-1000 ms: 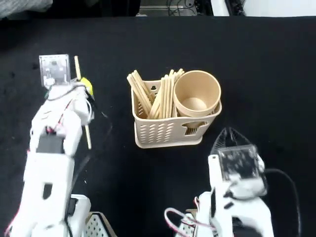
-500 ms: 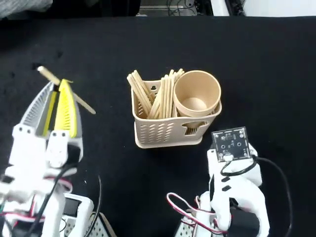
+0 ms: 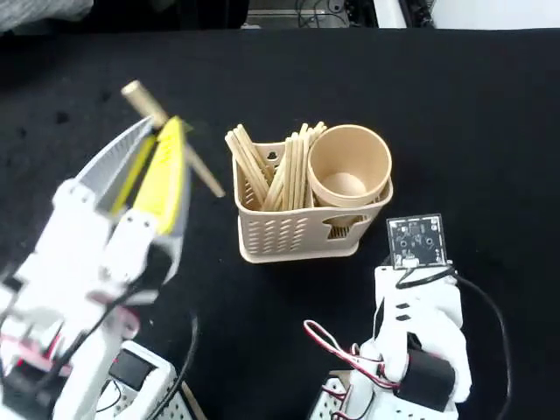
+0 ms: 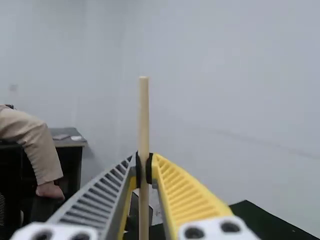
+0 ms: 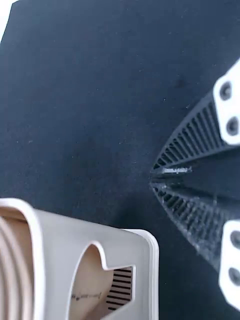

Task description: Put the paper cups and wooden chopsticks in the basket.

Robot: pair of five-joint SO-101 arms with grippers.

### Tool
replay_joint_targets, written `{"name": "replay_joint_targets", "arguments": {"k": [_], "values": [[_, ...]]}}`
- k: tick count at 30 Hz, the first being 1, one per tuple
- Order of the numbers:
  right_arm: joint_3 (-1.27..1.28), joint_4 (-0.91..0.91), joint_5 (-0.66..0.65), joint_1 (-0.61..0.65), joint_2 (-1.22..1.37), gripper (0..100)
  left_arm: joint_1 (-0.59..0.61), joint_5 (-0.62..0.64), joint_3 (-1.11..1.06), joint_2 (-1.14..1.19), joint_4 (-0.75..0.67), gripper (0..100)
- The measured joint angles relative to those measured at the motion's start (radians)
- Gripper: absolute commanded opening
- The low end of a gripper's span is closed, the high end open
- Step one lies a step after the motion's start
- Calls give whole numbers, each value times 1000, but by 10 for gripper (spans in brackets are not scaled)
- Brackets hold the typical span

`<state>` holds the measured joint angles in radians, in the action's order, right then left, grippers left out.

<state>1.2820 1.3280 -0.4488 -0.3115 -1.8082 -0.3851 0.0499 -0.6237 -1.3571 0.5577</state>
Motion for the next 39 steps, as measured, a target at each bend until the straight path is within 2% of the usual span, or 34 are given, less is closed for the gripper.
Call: {"name": "replay_joint_targets", "arguments": {"k": [3,8,13,16,21,24,34,39], "values": [[0,0,0,0,0,22,-29,21,48,106,0,30],[0,-3,0,0,0,22,-34,127,66,183,0,30],[0,-3,0,0,0,22,-34,149,66,236,0,30],[0,-3,0,0,0,22,-34,150,64,269,-46,30],[0,-3,0,0,0,22,66,235,26,325,-169,30],[0,-3,0,0,0,22,107,272,-8,364,-195,30],[0,-3,0,0,0,22,114,281,-81,422,-199,35],[0,-3,0,0,0,22,101,281,-147,422,-199,142]]}}
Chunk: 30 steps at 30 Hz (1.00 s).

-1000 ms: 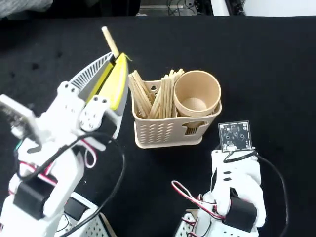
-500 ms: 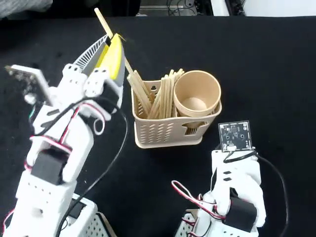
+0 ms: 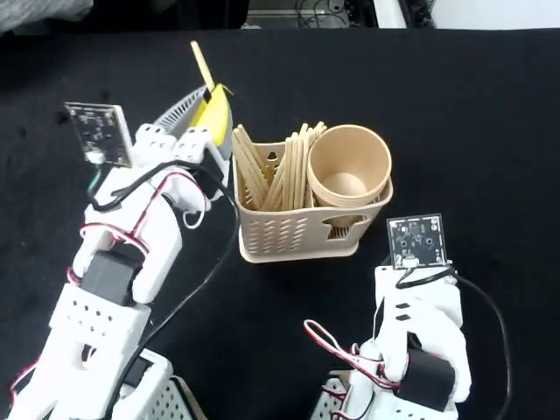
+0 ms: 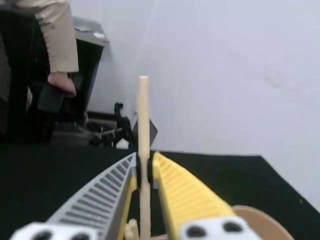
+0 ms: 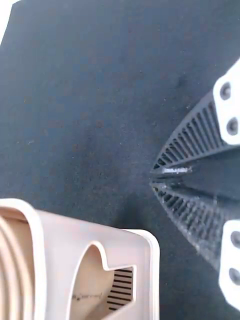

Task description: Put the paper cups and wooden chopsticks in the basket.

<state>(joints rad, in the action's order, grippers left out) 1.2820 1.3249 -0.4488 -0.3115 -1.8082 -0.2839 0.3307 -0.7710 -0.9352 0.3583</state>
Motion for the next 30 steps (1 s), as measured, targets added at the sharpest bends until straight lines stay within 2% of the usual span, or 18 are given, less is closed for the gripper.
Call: {"name": "replay_joint_targets", "arguments": {"k": [9,14,22,30], "values": [[12,0,0,0,0,23,-35,0,-35,0,18,149],[25,-14,0,0,0,24,-37,-34,23,0,167,149],[40,-25,0,0,0,25,-37,-74,230,5,557,145],[40,-25,0,0,0,25,-37,-74,206,170,575,145]]}}
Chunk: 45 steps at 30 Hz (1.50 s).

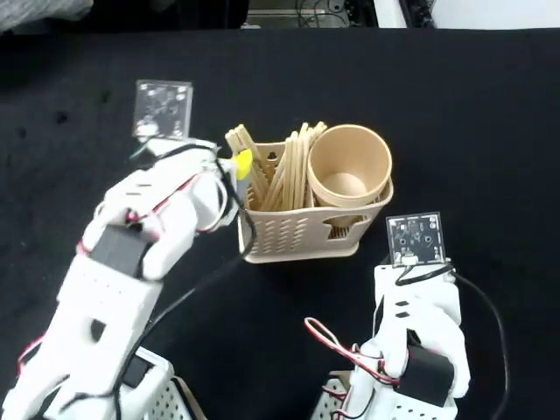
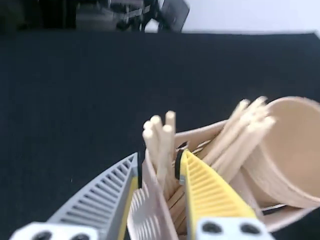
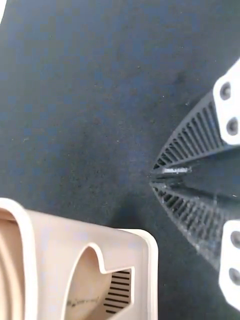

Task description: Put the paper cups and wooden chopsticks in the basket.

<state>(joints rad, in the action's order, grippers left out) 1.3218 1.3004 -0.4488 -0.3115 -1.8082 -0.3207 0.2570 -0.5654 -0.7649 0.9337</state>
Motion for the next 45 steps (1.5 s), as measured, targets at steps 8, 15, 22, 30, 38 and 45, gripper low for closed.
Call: {"name": "replay_joint_targets", "arguments": {"k": [8,15,22,30,38,45], "values": [[0,0,0,0,0,25,-6,-2,83,295,25,80],[0,0,0,0,0,25,-6,-5,186,370,104,29],[0,0,0,0,0,25,17,-5,196,370,121,30],[0,0,0,0,0,25,186,-12,284,308,299,30],[0,0,0,0,0,25,305,-94,295,305,327,33],[0,0,0,0,0,25,353,-100,295,305,333,172]]}}
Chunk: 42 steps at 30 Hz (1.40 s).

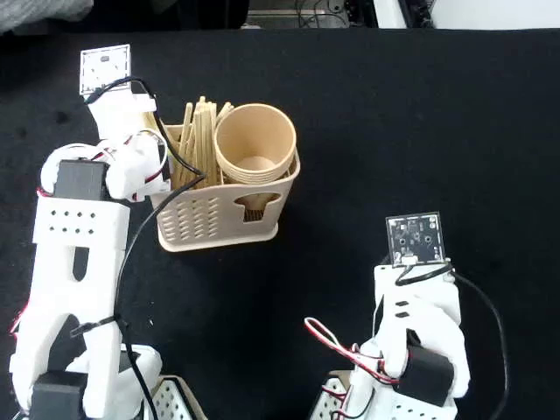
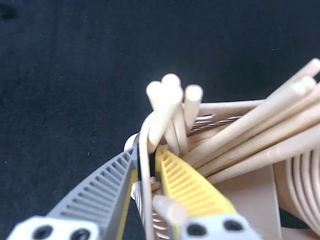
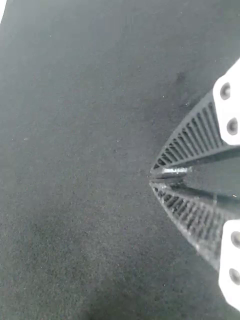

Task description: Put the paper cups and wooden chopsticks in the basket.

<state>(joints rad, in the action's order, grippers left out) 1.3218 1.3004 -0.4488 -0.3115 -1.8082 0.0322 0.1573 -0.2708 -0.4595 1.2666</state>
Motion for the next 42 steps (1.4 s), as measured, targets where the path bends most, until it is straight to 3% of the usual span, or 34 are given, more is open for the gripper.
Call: {"name": "replay_joint_targets", "arguments": {"k": [10,23,31,37,42], "values": [[0,0,0,0,0,24,12,0,152,-54,150,160],[0,0,0,2,0,24,15,-91,227,-407,247,159],[51,-31,0,71,0,25,18,-216,52,-733,238,159],[84,-91,0,103,0,26,20,-241,-235,-1091,104,158],[114,-140,193,158,0,26,146,-241,-557,-1344,-25,158]]}}
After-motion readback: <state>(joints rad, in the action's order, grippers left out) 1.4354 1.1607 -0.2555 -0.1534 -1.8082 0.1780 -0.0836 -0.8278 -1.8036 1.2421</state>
